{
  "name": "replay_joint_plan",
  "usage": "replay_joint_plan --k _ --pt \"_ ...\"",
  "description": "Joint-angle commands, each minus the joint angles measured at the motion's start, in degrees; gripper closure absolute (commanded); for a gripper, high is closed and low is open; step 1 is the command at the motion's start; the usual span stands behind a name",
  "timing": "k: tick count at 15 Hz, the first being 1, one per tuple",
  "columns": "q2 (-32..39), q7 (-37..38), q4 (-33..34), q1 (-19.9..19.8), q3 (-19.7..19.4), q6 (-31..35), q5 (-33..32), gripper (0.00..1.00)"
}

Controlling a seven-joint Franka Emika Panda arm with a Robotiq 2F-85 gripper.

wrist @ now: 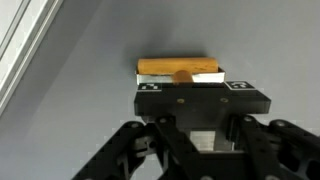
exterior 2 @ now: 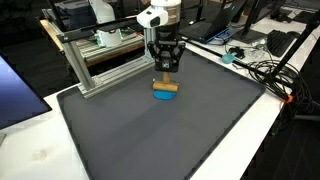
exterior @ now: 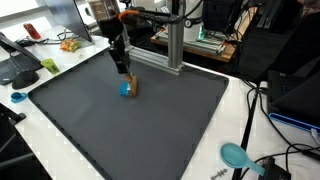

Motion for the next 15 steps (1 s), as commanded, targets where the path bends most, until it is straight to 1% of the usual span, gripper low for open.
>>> replay_joint_plan --k 1,4,15 --pt "3.64 -2.37 0.99 -0.17 0.60 2.66 2.16 0.77" --pt "3.43 -1.60 1.61 -0.16 -0.35 1.89 0.67 0.77" --pt "5.27 -2.15 2.41 -0.10 -1.67 9.20 -1.37 0.77"
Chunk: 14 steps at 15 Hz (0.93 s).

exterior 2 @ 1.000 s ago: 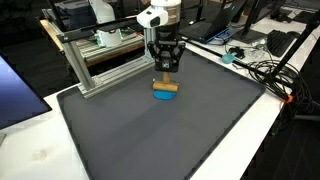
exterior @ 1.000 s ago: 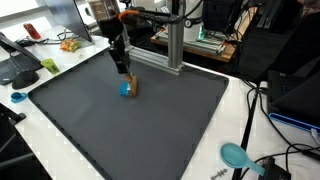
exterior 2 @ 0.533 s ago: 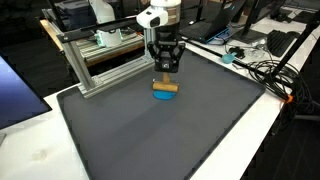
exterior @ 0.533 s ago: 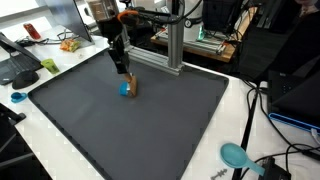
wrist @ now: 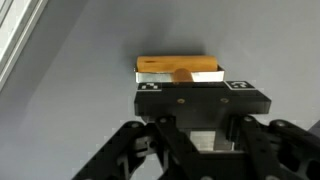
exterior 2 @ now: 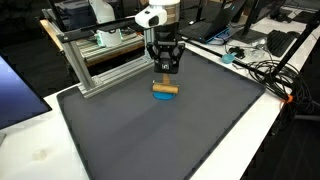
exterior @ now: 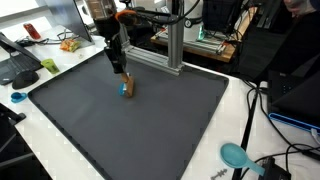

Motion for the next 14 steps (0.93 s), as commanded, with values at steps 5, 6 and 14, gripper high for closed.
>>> replay_joint_plan --k 5,6,14 --pt "5.99 -2.37 2.71 -0.38 -0.88 6.77 -0.08 0.77" --pt "6.20 -2.64 2.93 -0.34 -0.77 6.28 0.04 0.77" --pt "7.46 -0.42 3.26 1.09 -2.28 8.70 -4.66 0.77"
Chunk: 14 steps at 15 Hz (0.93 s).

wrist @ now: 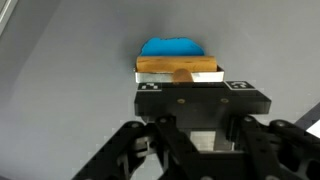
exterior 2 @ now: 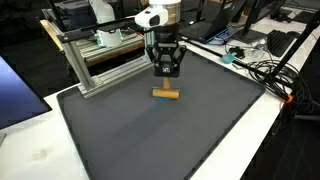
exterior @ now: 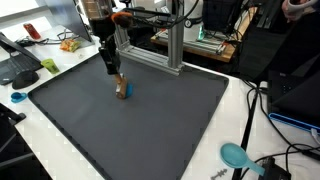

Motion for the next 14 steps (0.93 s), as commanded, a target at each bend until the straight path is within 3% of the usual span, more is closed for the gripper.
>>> replay_joint_plan --k 1,7,14 --pt "6.10 0.41 1.91 0.66 -1.09 5.80 -2.64 0.77" --pt "7.93 1.19 2.51 1.79 -2.00 9.22 -6.61 0.77" --pt "5.59 -0.38 2.66 1.34 -2.54 6.66 -6.45 0.77"
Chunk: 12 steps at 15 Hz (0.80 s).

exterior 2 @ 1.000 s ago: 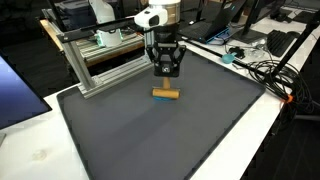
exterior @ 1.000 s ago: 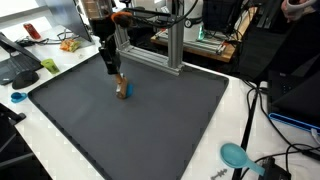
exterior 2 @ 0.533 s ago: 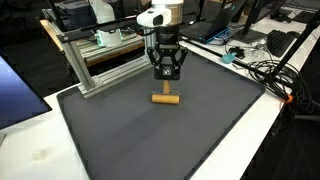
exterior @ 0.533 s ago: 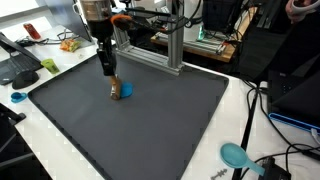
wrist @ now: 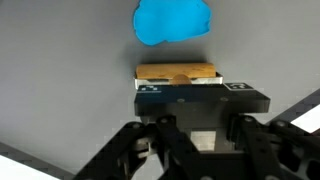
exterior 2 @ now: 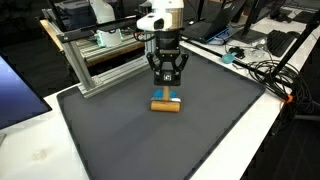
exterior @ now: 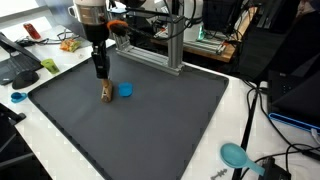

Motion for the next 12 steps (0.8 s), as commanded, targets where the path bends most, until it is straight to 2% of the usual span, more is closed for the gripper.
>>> replay_joint_plan --k 1,5,12 --pt "0.30 -1.35 -0.12 0.04 -0.66 -0.61 0.04 0.77" --pt "-4.37 -3.32 -1.62 -0.27 -1.74 -3.16 -0.63 0.77" --pt "-9.05 -13.19 -2.89 -1.45 1.33 -9.11 2.66 0.77"
